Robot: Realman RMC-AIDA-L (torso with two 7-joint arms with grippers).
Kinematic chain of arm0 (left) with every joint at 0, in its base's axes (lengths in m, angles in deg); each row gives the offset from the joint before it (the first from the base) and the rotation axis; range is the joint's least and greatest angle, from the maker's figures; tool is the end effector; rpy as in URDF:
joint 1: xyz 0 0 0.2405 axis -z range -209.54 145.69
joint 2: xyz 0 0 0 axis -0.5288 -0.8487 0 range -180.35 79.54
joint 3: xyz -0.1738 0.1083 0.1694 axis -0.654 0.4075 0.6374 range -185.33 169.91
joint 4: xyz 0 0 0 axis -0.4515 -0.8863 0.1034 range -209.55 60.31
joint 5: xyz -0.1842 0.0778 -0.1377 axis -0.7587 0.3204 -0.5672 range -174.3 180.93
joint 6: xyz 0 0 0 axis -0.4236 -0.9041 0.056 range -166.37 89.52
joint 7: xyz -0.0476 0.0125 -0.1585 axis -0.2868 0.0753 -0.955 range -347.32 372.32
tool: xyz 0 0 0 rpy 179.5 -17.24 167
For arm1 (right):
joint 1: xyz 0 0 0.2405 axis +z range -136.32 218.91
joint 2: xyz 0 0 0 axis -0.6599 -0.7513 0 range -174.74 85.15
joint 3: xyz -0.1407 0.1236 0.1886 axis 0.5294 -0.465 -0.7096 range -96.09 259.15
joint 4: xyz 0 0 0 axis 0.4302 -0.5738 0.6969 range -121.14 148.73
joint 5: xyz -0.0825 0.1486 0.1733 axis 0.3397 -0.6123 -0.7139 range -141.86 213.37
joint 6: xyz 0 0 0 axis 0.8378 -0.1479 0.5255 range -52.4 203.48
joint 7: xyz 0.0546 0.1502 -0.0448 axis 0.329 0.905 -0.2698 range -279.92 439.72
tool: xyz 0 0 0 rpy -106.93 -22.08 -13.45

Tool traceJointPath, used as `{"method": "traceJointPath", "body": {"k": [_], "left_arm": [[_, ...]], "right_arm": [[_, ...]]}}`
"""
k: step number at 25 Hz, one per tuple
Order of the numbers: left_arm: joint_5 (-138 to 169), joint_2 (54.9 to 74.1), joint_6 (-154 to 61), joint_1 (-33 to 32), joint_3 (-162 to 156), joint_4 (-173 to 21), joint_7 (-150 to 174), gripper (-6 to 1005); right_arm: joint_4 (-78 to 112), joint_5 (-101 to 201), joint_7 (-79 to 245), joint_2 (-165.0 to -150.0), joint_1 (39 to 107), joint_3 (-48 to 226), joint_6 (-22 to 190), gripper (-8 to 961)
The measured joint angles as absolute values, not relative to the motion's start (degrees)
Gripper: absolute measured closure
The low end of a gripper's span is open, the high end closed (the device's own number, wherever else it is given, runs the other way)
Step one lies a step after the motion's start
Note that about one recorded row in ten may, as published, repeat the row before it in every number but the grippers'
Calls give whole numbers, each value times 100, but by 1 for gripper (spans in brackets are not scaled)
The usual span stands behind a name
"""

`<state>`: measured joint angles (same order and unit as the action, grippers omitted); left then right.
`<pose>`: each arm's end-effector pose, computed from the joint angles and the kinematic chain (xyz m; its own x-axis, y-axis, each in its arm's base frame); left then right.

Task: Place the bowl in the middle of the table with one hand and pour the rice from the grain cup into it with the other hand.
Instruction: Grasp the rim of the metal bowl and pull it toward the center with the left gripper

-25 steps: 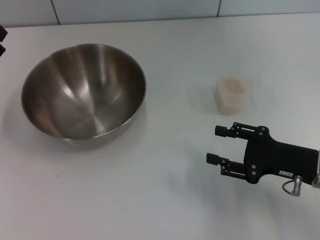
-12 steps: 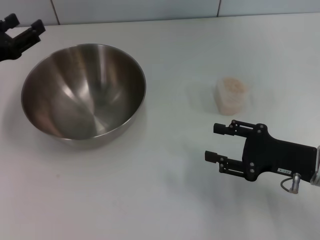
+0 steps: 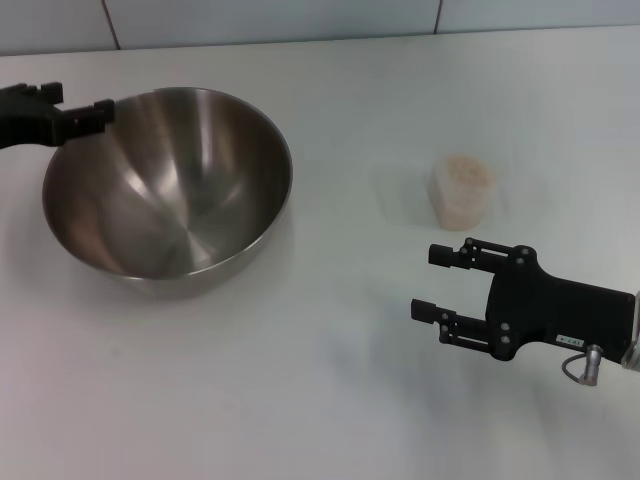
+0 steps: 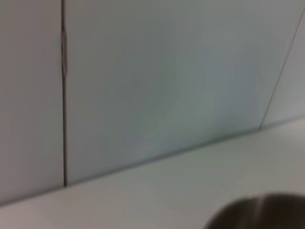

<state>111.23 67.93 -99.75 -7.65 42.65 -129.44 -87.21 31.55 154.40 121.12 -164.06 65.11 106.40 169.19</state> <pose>-0.2995 0.4329 0.0484 0.7251 0.4021 0.5591 0.6802 -0.5452 -0.4900 0.3262 0.2859 -0.0664 0.7876 -0.0819 -0.6107 -0.3149 -0.9055 -0.2846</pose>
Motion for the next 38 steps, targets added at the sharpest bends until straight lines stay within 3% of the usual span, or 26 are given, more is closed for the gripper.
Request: {"method": "traceJointPath", "body": {"k": [11,38], "left_arm": [[13990,6793,-10717,-158,4306,-13590,-10523,227],[14200,6779,-10807,-90,4424,-13587,-10648,231]], "right_arm": [[3155,15441,12112,-16406,6519,10640,16906,295],[3155,15441,12112,-16406,6478,10667,16902,294]]}}
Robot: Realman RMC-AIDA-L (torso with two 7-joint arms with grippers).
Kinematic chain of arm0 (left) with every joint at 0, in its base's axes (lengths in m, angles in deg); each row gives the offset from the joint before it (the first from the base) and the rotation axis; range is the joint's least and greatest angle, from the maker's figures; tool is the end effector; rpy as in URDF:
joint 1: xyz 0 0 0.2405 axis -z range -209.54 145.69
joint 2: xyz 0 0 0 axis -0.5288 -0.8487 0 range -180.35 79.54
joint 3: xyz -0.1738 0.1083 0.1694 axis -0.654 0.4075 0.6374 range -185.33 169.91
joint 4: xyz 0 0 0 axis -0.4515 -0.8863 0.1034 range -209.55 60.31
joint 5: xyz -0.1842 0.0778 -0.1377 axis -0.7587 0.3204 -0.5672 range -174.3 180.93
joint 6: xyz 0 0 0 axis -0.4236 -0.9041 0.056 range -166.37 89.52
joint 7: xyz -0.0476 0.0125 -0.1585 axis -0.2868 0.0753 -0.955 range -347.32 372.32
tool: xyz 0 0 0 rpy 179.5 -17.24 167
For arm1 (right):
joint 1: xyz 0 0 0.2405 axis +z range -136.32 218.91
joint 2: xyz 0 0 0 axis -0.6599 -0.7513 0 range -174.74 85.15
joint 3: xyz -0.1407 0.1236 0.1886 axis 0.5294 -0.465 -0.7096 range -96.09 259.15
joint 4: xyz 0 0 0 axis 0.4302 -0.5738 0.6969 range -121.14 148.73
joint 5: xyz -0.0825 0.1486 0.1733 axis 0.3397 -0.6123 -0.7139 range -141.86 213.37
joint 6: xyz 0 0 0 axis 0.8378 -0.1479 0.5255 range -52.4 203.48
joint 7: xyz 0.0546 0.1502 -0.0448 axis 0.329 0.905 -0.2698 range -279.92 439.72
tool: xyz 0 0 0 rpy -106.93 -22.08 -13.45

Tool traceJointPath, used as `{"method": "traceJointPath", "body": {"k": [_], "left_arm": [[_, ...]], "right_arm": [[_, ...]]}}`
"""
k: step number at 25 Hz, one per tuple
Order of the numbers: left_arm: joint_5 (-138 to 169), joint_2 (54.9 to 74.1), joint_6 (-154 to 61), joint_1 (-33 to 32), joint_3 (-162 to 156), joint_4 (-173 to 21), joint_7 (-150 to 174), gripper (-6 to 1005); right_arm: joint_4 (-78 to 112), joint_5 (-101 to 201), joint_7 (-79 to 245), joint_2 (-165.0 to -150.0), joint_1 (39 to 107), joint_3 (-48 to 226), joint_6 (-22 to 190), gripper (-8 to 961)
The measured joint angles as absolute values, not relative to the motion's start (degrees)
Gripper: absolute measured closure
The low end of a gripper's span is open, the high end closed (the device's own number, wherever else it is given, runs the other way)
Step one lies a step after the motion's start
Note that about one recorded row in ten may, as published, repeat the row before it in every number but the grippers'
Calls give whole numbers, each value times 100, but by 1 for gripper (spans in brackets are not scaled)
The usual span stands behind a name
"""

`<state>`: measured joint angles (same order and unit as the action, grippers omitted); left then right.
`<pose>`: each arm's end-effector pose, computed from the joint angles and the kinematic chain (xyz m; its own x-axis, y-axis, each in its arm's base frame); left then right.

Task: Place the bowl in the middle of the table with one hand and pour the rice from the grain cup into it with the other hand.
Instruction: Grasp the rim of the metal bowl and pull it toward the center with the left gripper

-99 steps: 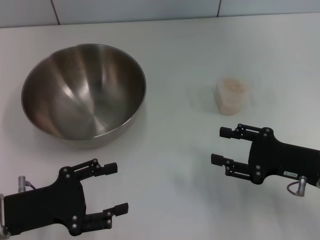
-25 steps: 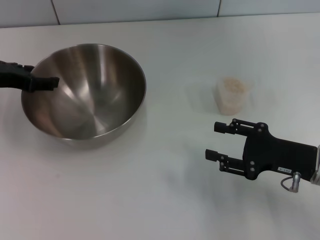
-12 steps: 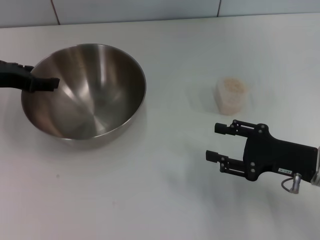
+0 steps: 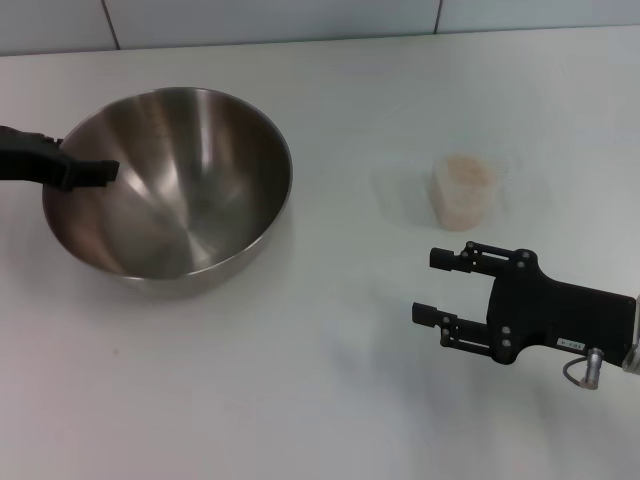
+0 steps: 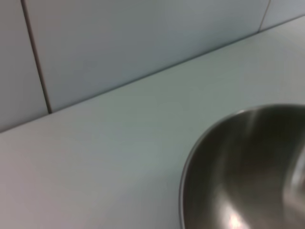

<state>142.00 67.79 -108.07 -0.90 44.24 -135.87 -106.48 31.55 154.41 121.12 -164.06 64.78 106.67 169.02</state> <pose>-0.2895 0.4385 0.0395 0.7638 0.6104 0.2099 0.6123 -0.5824 -0.5346 0.3281 0.2839 -0.0671 0.7896 -0.0880 -0.6073 -0.3185 -0.9047 -0.2831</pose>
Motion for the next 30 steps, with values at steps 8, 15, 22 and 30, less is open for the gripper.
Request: {"method": "traceJointPath", "body": {"k": [8,15,22,30], "left_arm": [[14350,6763,-10960,-49,4401,-13579,-10650,414],[14350,6763,-10981,-23,4383,-13580,-10702,766],[14470,6760,-11063,60,4379,-13619,-10930,938],[14434,6756,-11266,168,4225,-13644,-10952,940]], "right_arm": [[3155,15441,12112,-16406,6472,10667,16923,295],[3155,15441,12112,-16406,6467,10667,16939,295],[3155,15441,12112,-16406,6467,10675,16941,295],[3154,15441,12112,-16406,6461,10693,16940,295]]}}
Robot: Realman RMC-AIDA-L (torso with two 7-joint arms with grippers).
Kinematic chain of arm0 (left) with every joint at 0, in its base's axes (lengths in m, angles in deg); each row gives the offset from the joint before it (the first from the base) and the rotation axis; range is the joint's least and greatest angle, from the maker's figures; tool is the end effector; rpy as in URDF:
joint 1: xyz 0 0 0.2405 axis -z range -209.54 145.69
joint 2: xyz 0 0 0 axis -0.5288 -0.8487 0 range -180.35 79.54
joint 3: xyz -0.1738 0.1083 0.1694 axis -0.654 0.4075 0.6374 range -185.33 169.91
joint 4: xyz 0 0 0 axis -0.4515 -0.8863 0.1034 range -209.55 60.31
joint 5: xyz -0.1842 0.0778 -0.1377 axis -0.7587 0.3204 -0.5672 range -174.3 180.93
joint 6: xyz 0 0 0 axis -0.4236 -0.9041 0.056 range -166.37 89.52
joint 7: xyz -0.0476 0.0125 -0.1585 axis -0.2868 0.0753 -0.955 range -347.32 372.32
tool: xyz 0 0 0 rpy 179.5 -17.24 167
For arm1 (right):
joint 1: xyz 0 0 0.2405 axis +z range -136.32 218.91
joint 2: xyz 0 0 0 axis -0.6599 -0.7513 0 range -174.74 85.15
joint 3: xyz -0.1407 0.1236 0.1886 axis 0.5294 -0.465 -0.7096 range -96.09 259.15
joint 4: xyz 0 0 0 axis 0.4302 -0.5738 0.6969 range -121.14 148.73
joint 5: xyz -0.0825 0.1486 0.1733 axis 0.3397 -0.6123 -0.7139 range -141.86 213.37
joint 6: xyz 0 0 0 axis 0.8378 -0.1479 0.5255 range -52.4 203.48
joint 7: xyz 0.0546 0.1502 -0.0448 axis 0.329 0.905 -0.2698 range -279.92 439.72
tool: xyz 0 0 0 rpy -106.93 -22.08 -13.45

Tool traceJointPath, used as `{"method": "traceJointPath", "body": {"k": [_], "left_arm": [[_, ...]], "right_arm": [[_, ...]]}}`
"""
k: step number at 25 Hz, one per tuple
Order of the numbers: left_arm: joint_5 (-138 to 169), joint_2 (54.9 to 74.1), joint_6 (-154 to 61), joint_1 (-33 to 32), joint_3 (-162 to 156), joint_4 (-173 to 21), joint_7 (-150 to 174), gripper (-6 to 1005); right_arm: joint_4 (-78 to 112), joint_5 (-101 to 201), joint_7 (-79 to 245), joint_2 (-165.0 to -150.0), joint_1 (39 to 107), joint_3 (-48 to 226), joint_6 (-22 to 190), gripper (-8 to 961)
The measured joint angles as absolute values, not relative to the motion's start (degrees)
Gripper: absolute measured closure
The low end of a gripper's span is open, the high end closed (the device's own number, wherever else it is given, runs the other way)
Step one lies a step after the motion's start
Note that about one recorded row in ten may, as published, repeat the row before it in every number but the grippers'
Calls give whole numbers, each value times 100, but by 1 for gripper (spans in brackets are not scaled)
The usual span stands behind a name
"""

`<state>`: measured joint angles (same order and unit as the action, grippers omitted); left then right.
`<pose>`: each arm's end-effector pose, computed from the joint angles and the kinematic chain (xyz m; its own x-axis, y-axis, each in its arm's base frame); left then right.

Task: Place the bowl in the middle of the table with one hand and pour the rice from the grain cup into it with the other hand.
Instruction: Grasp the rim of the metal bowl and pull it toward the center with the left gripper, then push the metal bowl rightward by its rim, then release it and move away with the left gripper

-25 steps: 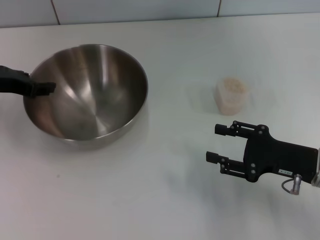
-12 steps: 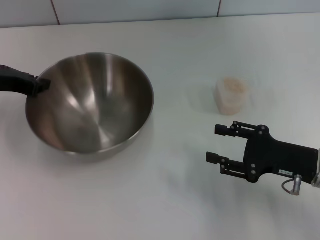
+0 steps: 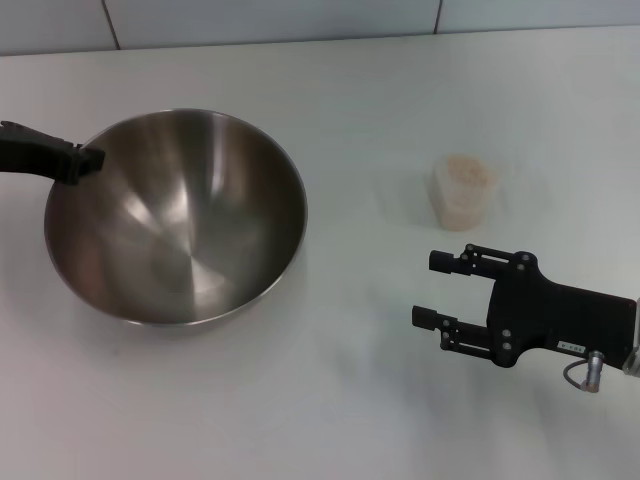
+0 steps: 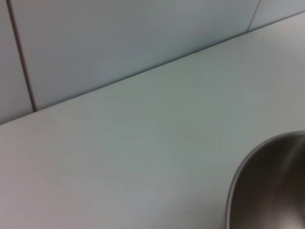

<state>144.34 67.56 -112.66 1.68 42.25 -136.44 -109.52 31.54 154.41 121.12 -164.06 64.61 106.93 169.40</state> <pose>-0.2765 0.4408 0.0437 0.7437 0.6385 0.1979 0.6370 -0.5871 -0.4996 0.3279 0.2819 -0.0674 0.7878 -0.0888 -0.6096 -0.3165 -0.9073 -0.2769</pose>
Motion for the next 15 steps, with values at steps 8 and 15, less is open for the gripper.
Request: {"method": "traceJointPath", "body": {"k": [8,15], "left_arm": [[14382,6760,-11858,462,3841,-13846,-10953,954],[14294,6776,-11945,687,3874,-13844,-10964,958]], "right_arm": [[3155,15441,12112,-16406,6458,10693,16948,295],[3155,15441,12112,-16401,6439,10693,16951,296]]}}
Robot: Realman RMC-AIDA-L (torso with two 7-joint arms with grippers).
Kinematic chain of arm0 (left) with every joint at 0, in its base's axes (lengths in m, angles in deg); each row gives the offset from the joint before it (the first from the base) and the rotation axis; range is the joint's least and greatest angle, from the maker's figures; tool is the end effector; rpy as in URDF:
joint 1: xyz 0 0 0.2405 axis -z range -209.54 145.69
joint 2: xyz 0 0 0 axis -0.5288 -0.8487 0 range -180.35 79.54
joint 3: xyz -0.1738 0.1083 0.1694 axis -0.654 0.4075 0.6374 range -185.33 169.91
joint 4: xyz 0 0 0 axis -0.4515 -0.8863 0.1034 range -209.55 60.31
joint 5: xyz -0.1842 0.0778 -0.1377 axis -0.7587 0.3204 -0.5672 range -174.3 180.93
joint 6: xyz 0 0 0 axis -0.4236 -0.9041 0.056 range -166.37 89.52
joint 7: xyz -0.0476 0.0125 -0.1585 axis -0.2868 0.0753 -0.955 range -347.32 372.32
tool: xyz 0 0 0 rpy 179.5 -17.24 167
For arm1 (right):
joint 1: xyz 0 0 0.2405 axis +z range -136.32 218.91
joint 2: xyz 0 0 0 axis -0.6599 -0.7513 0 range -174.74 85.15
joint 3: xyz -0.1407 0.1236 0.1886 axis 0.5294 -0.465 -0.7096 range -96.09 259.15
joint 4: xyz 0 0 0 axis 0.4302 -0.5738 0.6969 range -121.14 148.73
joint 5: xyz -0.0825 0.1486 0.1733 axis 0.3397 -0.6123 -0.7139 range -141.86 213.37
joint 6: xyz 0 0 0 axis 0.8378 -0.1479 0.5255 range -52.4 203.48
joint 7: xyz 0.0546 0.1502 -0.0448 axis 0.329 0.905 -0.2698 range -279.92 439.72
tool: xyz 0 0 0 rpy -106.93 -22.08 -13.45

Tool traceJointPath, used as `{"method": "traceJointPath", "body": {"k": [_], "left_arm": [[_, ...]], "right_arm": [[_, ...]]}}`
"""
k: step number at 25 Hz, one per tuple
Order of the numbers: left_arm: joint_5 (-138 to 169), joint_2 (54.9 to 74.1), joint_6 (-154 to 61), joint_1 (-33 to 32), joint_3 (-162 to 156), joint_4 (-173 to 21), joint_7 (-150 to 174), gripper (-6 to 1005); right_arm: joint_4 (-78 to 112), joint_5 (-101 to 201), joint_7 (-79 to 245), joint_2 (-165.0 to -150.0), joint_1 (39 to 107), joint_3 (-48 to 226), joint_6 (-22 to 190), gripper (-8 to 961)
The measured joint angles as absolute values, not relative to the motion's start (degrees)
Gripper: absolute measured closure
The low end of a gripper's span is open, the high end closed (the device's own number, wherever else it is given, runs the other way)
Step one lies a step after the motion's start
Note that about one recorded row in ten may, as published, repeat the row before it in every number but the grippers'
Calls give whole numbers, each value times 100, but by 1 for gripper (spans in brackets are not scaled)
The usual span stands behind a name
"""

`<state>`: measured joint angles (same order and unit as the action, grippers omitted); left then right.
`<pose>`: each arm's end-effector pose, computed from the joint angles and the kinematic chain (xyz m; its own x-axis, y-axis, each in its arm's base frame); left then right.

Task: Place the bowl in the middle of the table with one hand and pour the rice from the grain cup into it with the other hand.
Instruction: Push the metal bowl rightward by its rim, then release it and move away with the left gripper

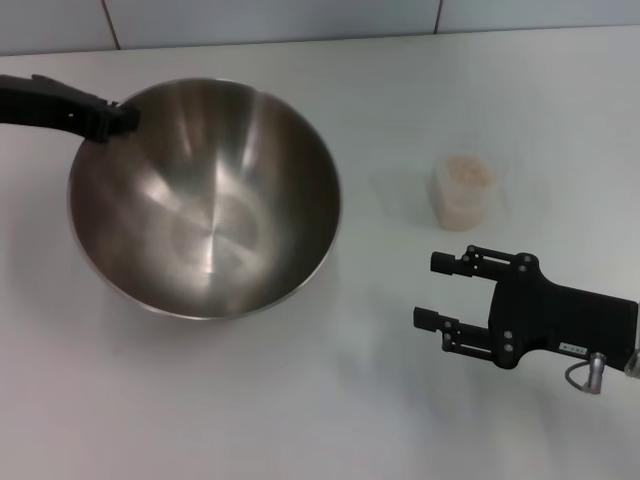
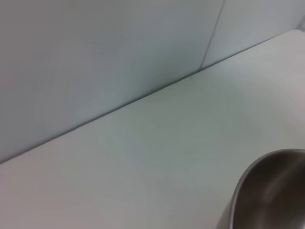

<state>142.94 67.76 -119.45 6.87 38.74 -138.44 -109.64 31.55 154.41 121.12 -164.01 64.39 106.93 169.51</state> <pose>-0.2296 0.4514 0.0513 0.7796 0.5856 0.2221 0.6177 -0.6605 -0.4268 0.3290 0.2806 -0.0669 0.7872 -0.0909 -0.6099 -0.3190 -0.9065 -0.2767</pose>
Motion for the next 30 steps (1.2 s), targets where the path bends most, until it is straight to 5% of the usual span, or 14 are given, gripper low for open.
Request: {"method": "traceJointPath", "body": {"k": [30], "left_arm": [[14160,6825,-11175,1734,4669,-12427,-10818,958]], "right_arm": [[3155,15450,12112,-16397,6432,10693,16973,295]]}}
